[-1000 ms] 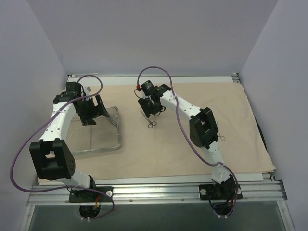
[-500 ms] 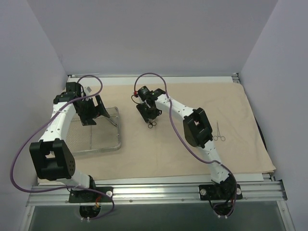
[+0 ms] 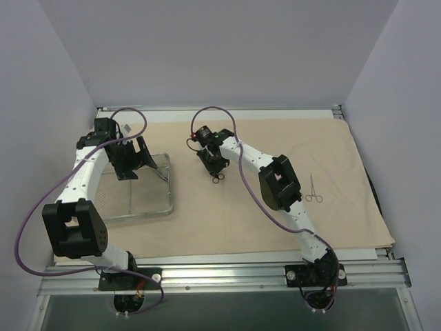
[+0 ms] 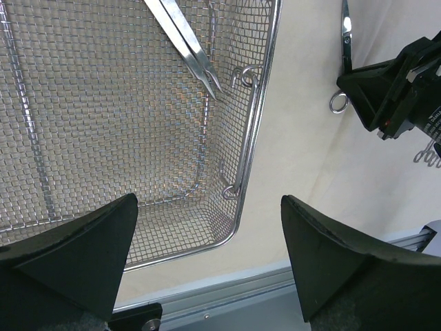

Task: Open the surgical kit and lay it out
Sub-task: Pick up the medical item from the surgical kit.

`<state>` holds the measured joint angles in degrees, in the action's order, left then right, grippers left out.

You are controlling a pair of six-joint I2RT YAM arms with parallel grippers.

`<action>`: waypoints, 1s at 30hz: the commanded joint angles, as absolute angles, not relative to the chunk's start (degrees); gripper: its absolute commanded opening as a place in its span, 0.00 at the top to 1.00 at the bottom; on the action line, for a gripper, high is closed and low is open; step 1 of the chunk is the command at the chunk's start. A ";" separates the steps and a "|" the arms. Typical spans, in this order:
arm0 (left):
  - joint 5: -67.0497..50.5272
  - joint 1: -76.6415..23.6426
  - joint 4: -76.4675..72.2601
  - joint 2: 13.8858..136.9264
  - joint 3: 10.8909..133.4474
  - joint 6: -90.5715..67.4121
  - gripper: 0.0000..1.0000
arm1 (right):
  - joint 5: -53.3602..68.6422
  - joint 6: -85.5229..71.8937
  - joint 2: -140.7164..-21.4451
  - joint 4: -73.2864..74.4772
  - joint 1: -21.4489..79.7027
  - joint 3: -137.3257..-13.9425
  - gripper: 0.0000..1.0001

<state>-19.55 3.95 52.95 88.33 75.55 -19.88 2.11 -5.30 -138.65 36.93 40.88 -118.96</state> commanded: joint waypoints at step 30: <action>-20.04 4.66 50.80 87.80 75.58 -20.04 0.06 | 2.81 -6.94 -124.20 45.52 34.46 -119.27 1.00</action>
<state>-19.55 4.25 52.88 88.33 75.26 -20.05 0.89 -6.11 -131.52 42.09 37.67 -120.73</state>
